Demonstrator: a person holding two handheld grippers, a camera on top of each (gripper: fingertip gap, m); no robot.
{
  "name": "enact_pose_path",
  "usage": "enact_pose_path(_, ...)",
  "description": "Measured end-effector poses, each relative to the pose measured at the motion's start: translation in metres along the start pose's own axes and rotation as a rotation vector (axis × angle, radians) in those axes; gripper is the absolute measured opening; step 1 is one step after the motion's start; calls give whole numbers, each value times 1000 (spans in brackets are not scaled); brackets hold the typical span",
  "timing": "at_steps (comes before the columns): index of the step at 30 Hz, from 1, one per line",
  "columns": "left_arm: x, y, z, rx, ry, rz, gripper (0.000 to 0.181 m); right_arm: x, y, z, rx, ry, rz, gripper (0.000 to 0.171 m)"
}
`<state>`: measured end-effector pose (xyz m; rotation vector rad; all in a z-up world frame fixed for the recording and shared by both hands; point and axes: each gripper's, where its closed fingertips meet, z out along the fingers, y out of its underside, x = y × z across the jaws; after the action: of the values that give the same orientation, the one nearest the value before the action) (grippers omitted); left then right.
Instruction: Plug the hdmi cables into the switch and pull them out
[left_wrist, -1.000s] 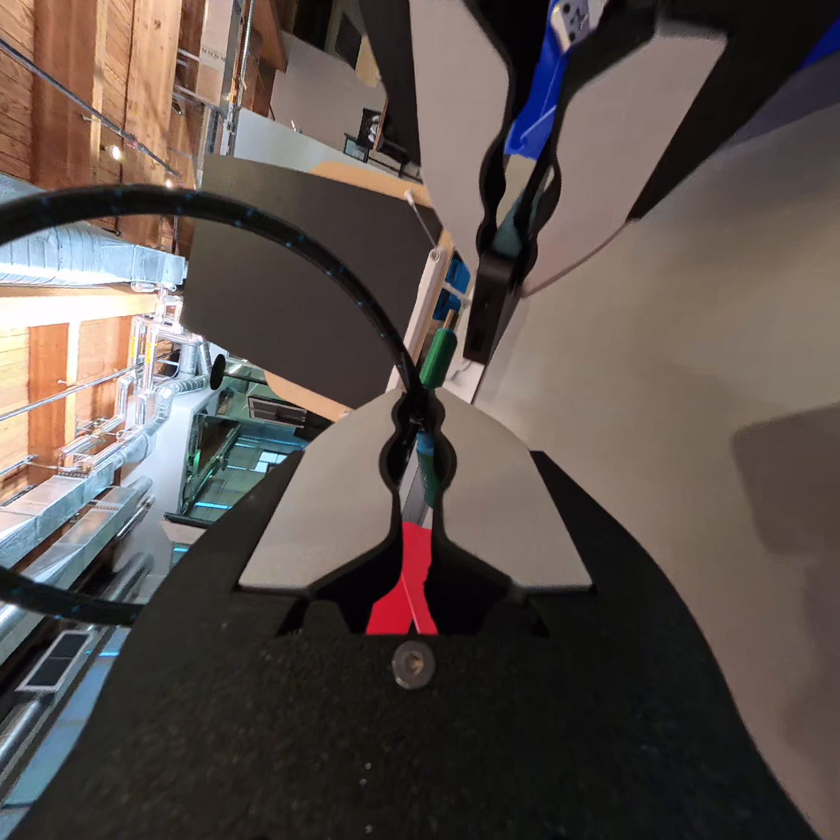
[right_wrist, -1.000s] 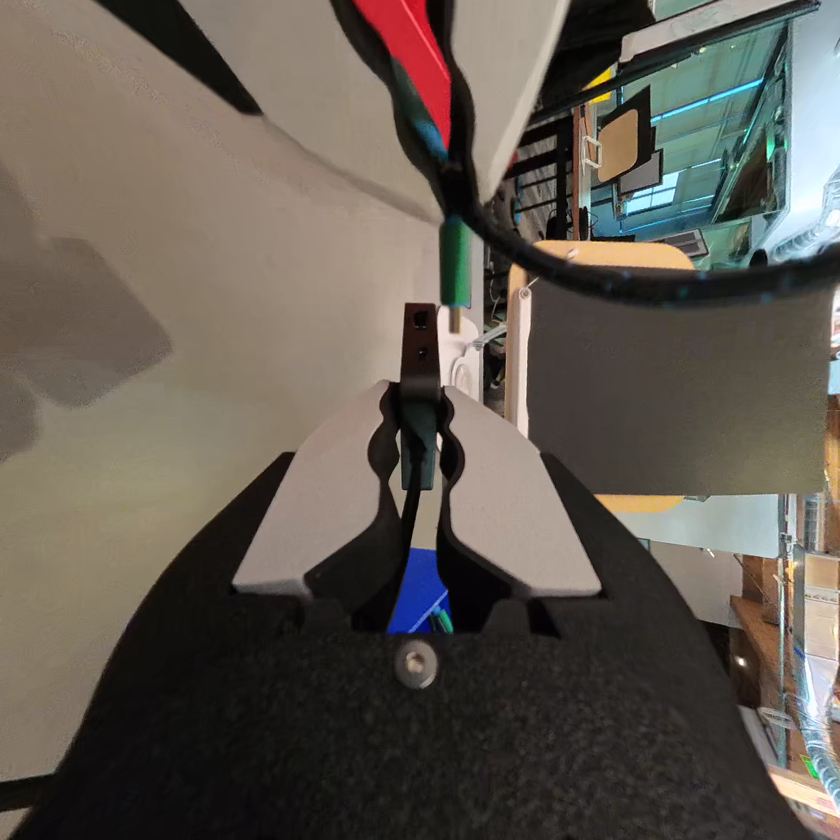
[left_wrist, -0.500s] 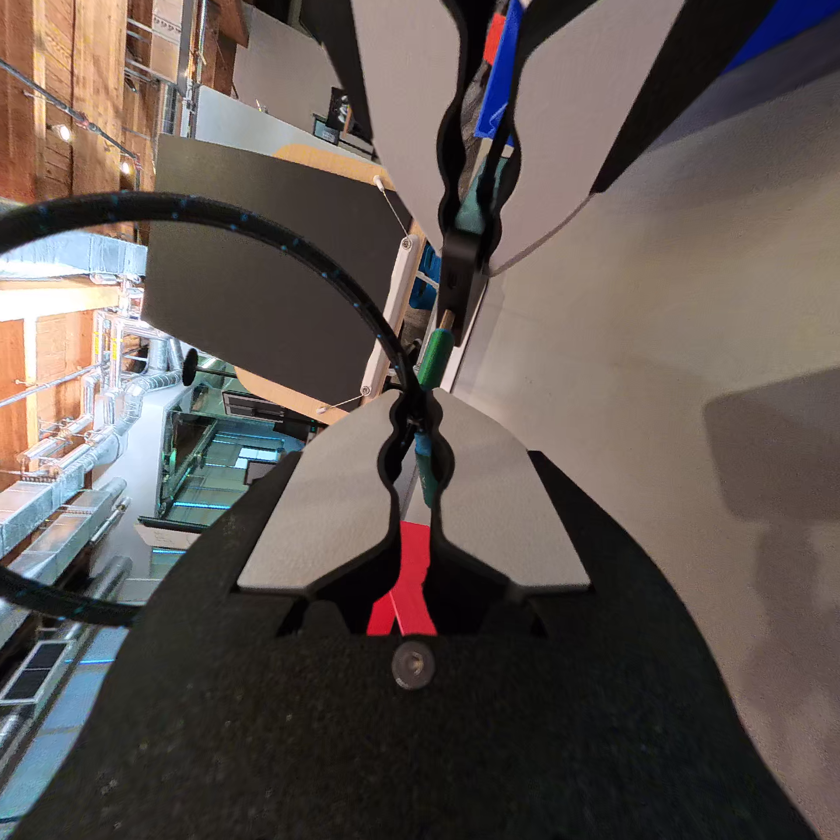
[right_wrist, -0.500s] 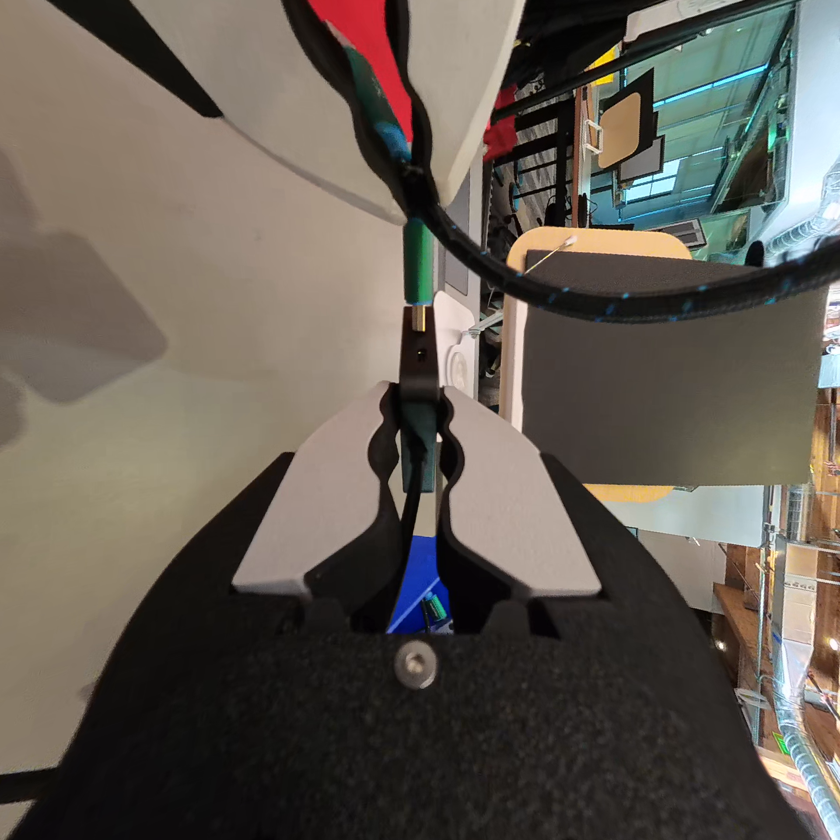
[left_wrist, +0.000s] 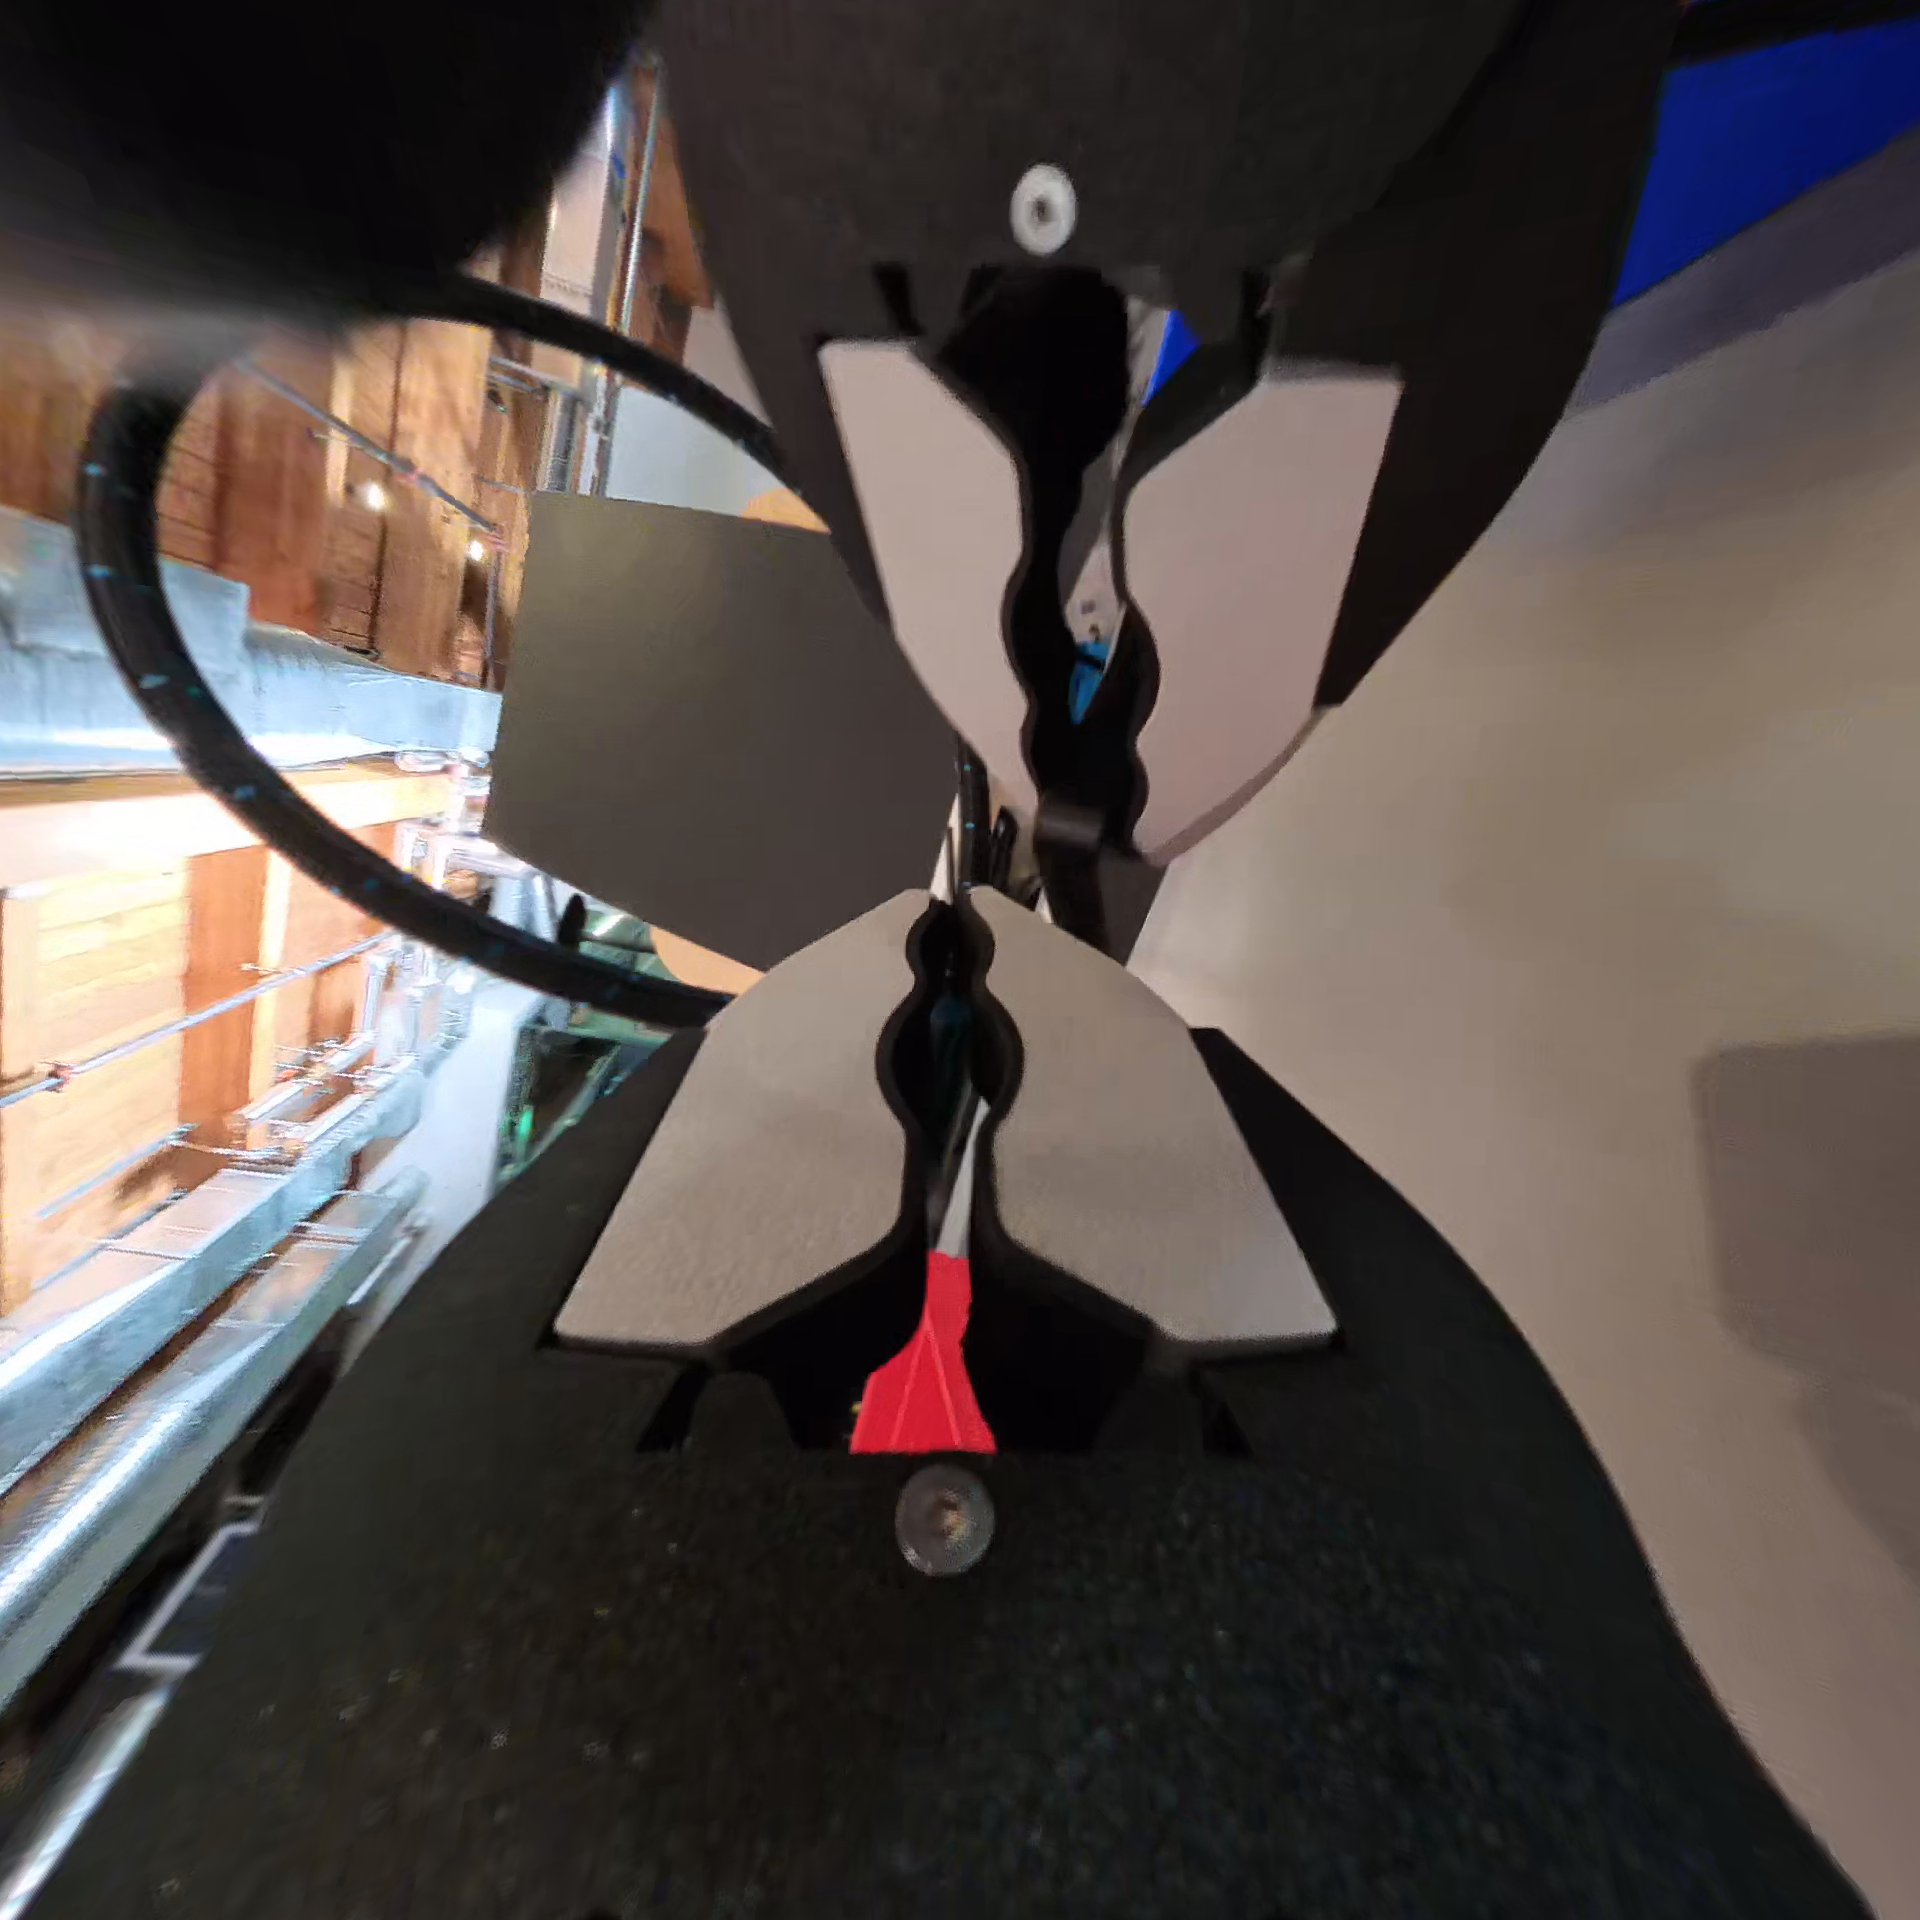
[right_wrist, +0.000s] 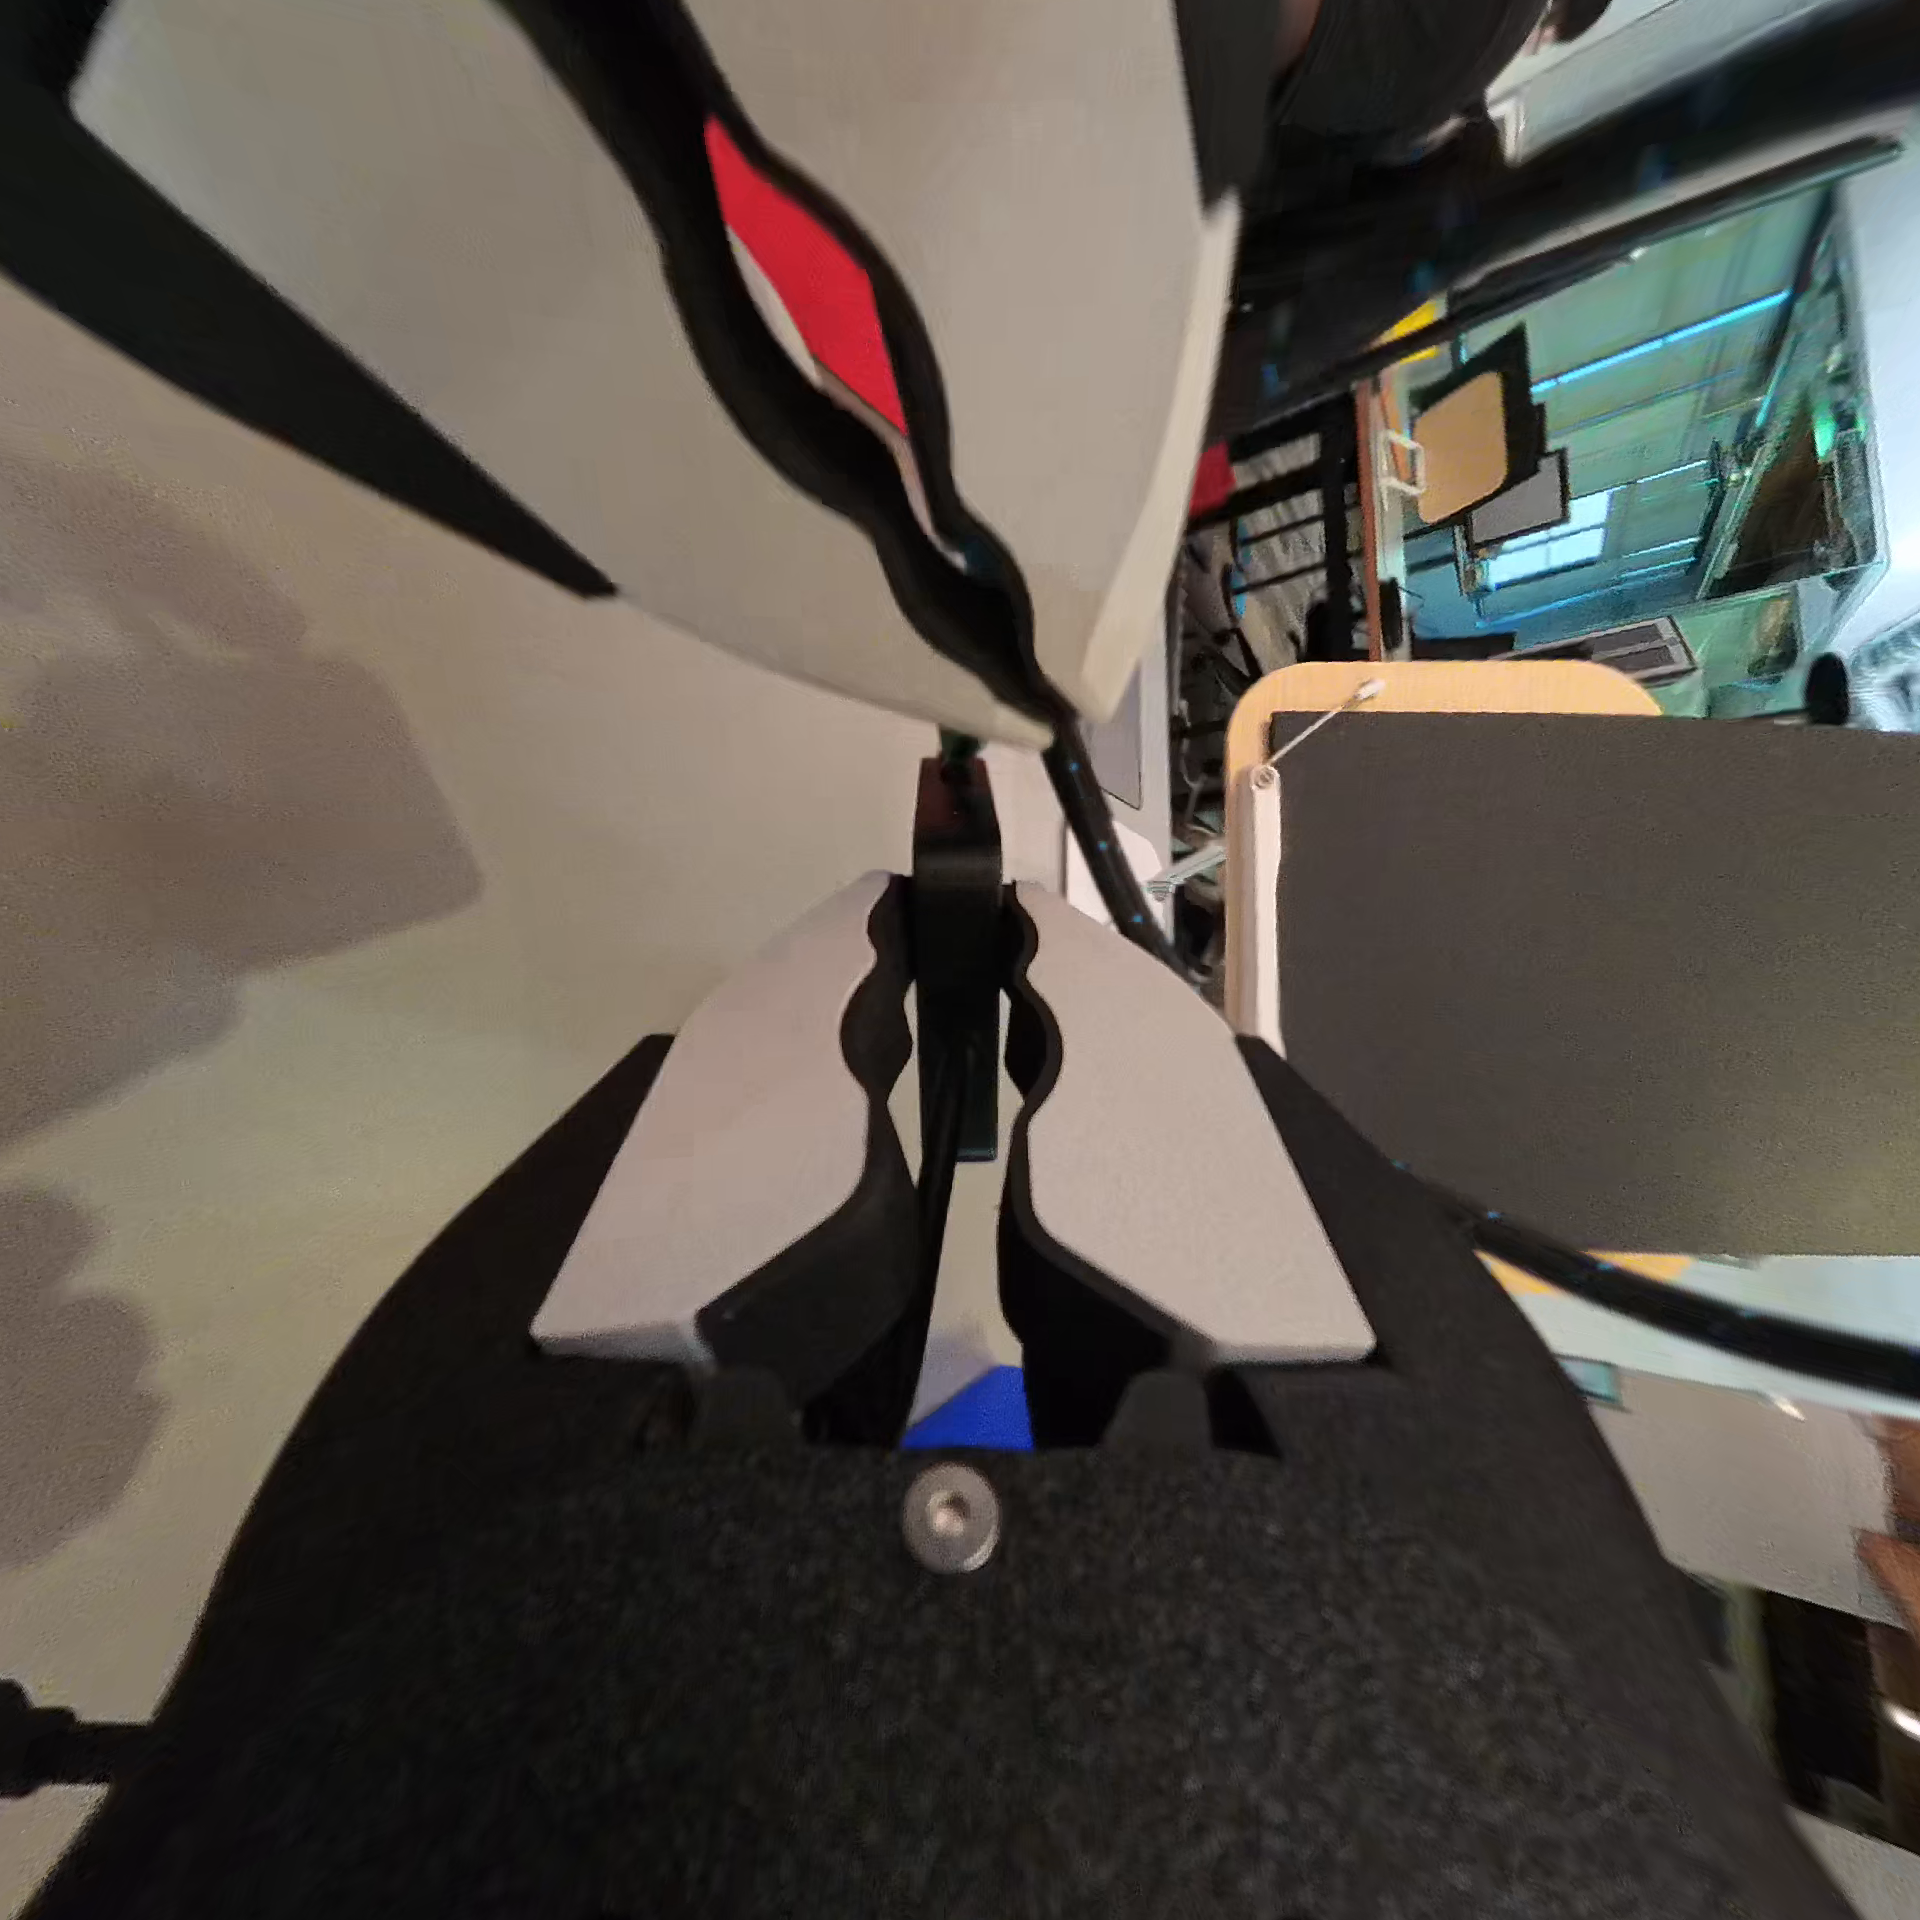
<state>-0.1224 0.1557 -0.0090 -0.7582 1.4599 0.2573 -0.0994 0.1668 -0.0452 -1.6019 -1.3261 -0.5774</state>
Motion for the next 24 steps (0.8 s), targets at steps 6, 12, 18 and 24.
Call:
enact_pose_path(6, -9, 6, -17, 165, 75, -307, 1, 3, 2, -3, 82, -22, 78, 15)
enact_pose_path(12, 34, 45, -37, 234, 198, -579, 0, 9, 34, -5, -8, -9, 76, 15)
enact_pose_path(18, 109, 85, -50, 73, 407, -555, 1, 17, 45, -9, -35, 9, 86, 15)
enact_pose_path(24, 149, 106, -72, -123, 483, -439, 0, 12, 54, -4, -80, -1, 62, 15)
